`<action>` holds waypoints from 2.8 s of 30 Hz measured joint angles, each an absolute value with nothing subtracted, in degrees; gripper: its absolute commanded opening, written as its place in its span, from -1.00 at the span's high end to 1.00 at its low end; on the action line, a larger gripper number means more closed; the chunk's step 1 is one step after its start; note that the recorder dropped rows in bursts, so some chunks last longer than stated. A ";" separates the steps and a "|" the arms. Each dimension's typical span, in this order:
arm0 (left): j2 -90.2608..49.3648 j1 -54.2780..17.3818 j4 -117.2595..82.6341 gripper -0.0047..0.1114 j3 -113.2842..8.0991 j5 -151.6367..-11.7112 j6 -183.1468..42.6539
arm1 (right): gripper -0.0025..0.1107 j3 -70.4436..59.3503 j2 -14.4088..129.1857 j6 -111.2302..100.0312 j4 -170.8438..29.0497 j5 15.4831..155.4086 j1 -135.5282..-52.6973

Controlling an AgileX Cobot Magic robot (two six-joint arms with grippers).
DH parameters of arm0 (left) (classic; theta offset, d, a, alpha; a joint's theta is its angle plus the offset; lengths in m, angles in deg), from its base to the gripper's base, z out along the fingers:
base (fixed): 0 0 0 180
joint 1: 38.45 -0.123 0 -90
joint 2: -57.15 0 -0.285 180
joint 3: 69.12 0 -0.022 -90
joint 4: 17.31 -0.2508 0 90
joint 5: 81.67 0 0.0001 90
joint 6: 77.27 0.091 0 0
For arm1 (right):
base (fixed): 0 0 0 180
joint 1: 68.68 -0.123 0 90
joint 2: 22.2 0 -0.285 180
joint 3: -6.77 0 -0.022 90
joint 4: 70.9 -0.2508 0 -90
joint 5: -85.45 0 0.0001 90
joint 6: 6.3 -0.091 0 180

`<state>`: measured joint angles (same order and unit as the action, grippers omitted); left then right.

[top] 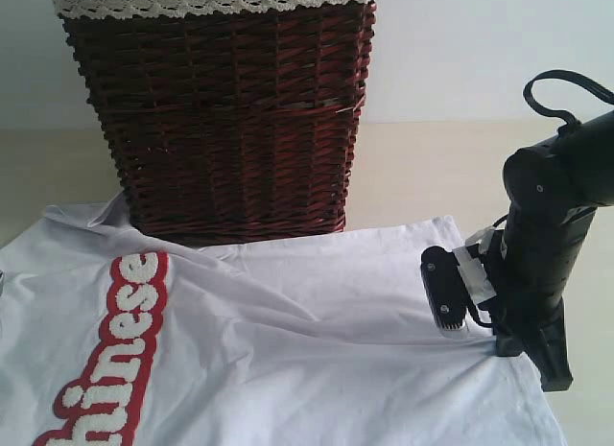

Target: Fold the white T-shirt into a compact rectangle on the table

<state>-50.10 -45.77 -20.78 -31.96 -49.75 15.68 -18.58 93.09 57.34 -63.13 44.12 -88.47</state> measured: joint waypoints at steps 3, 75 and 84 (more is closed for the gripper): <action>-50.10 -45.77 -20.78 -0.86 -31.96 -49.75 15.68 | 0.96 -18.58 93.09 57.34 -63.13 44.12 -88.47; -3.92 -45.77 -26.07 0.92 -43.32 -43.95 -37.87 | 0.96 -19.07 42.04 33.28 -55.97 37.35 -88.47; 11.81 -45.77 -26.07 0.92 -43.77 -46.27 -45.24 | 0.96 -19.07 28.74 30.02 -57.26 38.33 -88.47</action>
